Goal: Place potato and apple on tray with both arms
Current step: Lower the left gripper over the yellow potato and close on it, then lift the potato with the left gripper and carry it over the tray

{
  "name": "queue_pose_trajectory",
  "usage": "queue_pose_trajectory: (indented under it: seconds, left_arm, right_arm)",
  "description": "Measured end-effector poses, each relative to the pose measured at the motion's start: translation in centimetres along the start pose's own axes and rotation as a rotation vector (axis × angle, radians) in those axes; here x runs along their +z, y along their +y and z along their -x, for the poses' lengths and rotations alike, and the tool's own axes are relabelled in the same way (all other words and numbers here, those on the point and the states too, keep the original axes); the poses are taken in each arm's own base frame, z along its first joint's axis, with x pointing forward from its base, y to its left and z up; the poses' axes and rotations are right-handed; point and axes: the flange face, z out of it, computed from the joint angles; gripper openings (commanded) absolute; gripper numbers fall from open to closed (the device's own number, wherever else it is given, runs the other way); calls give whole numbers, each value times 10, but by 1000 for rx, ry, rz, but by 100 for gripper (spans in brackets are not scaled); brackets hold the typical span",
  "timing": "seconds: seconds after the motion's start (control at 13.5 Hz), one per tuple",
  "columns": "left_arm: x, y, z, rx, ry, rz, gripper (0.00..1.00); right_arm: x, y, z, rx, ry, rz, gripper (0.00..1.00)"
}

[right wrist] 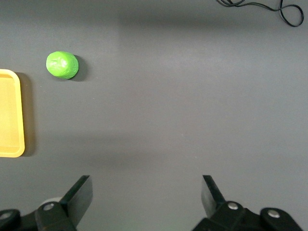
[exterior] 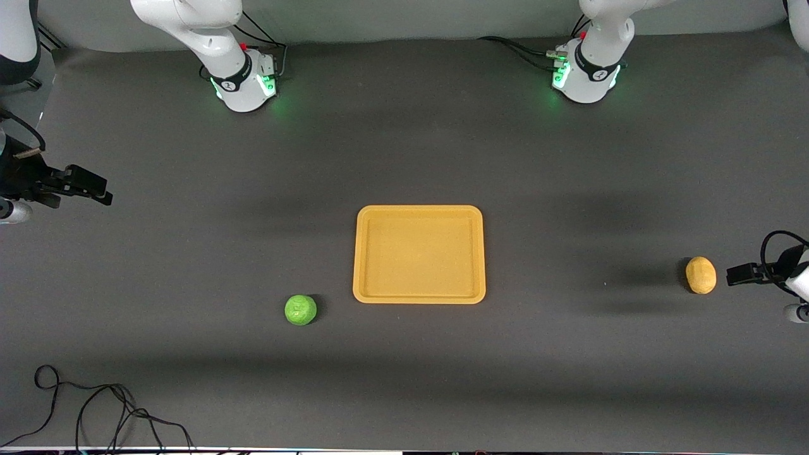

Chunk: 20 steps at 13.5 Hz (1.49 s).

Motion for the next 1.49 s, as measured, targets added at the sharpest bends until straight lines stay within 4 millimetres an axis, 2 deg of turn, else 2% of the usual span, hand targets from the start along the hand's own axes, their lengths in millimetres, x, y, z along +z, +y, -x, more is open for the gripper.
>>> queue_pose_trajectory:
  seconds: [0.15,0.22,0.59,0.74,0.89,0.97,1.04,1.11,1.26,1.49]
  left_arm:
    - [42,-19,3,9,-2,9,99]
    - [59,-21,5,15,-7,13,99]
    - [139,-11,24,120,-51,100,99]
    - [160,-10,27,151,-69,117,98]
    - [163,-12,28,178,-68,118,91]
    - [163,-13,28,193,-61,115,78]
    - [164,-15,28,203,-48,110,46]
    - [168,-17,30,212,-40,107,29]
    - [177,-25,35,232,-39,110,3]
    - [176,-27,36,242,-34,110,0]
  right_arm:
    - [1,0,-1,0,-2,0,100]
    - [2,0,-1,0,-3,0,100]
    - [2,0,-1,0,-4,0,100]
    - [3,0,-1,0,-5,0,100]
    - [4,0,-2,0,-7,-1,100]
    - [4,0,-2,0,-7,-1,100]
    - [5,0,-2,0,-8,-1,100]
    - [5,0,-2,0,-8,-1,100]
    - [5,0,-2,0,-9,-1,100]
    - [5,0,-2,0,-9,-1,100]
